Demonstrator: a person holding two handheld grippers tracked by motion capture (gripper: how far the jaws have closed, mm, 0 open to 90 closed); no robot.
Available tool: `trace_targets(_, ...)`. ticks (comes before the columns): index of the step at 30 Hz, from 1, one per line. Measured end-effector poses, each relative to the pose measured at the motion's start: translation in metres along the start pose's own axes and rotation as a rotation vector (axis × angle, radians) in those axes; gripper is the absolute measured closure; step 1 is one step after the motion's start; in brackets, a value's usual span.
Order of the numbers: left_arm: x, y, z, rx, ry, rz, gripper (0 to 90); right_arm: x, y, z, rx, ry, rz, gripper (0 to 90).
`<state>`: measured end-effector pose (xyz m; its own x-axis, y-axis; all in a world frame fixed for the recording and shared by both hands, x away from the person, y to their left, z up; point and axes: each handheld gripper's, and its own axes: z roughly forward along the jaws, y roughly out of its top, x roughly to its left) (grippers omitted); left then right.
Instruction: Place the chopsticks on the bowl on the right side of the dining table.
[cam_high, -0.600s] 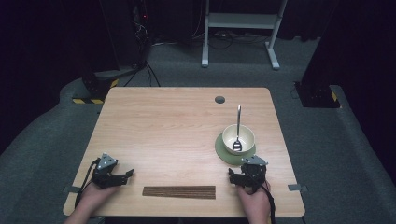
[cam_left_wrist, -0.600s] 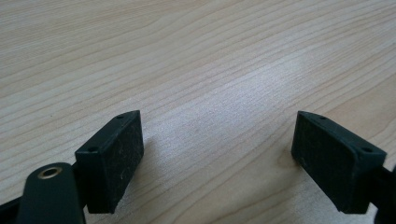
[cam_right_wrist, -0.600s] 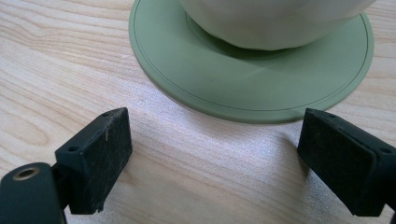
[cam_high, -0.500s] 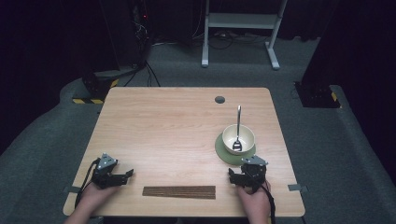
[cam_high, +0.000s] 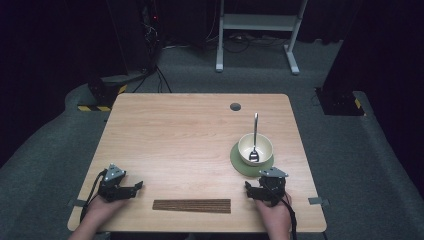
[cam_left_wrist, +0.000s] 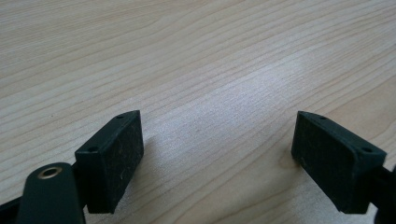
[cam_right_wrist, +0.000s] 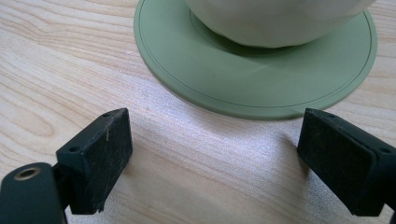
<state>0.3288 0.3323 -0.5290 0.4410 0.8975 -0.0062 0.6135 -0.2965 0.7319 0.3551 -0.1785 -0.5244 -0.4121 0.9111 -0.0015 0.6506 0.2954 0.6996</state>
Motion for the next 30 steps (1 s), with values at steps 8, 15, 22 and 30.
trace_targets(8, 0.0, 0.0, 0.0, 0.0, 0.0, 0.0, 16.8, -0.002, 0.0, -0.002, -0.017, 0.009, 0.013, 11.3)
trace_targets(15, 0.0, 0.0, 0.0, 0.0, -0.001, 0.001, 16.7, 0.009, 0.004, -0.009, -0.056, 0.029, -0.039, 11.4)
trace_targets(22, 0.0, 0.0, 0.0, 0.0, -0.002, 0.001, 16.7, 0.023, 0.007, -0.01, -0.069, 0.06, -0.083, 12.1)
trace_targets(30, 0.0, 0.0, 0.0, 0.0, 0.0, 0.0, 16.8, 0.037, 0.011, -0.01, -0.094, 0.122, -0.104, 12.2)
